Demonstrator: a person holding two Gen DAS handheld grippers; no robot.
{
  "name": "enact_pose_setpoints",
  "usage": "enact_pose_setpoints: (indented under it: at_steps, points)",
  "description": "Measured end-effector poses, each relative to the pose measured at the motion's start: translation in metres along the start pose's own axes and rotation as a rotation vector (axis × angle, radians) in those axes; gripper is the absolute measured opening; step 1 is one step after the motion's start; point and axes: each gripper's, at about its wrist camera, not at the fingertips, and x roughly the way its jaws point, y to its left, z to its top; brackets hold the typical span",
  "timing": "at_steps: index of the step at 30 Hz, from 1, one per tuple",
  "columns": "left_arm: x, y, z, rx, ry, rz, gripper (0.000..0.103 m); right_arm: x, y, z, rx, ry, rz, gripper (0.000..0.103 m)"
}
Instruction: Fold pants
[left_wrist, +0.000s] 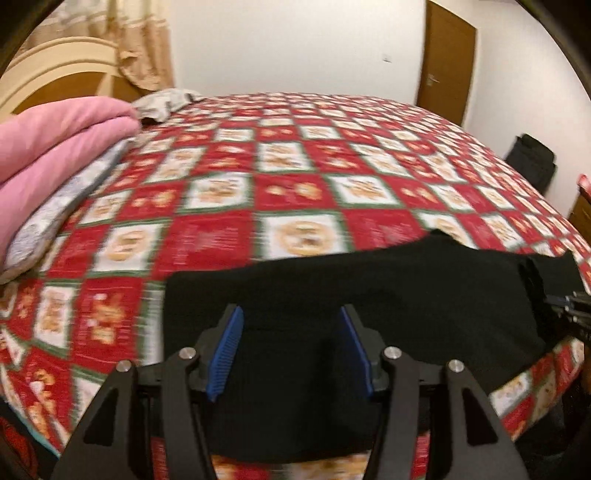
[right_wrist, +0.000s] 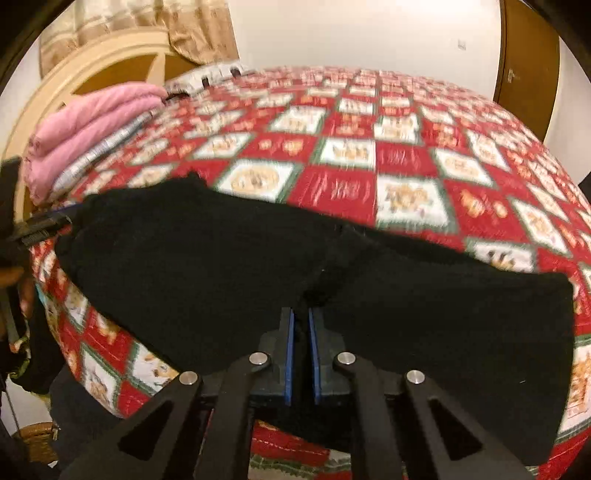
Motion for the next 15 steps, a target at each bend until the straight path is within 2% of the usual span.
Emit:
enact_pose_setpoints:
  at_steps: [2, 4, 5, 6, 8, 11, 15]
  points:
    - [0.001, 0.017, -0.001, -0.026, -0.007, 0.031, 0.061, 0.004, -0.001, -0.002, -0.006, -0.009, -0.005, 0.008]
    - [0.005, 0.03, -0.004, -0.041, 0.012, 0.053, 0.071, 0.002, 0.001, -0.002, -0.02, -0.005, -0.005, 0.015]
    - [0.007, 0.035, -0.006, -0.042, 0.023, 0.057, 0.071, 0.0, 0.003, -0.003, -0.037, -0.003, -0.002, 0.026]
    - [0.01, 0.04, -0.008, -0.043, 0.031, 0.065, 0.071, -0.003, 0.004, -0.004, -0.053, 0.0, 0.0, 0.044]
    - [0.013, 0.048, -0.012, -0.055, 0.037, 0.065, 0.071, -0.012, 0.003, -0.01, -0.07, 0.012, 0.019, 0.056]
    - [0.019, 0.054, -0.019, -0.092, 0.049, 0.029, 0.071, -0.042, -0.011, -0.018, -0.037, -0.075, 0.094, 0.056]
    - [0.026, 0.054, -0.023, -0.1, 0.051, -0.012, 0.072, -0.084, -0.059, -0.026, 0.062, -0.229, 0.089, 0.056]
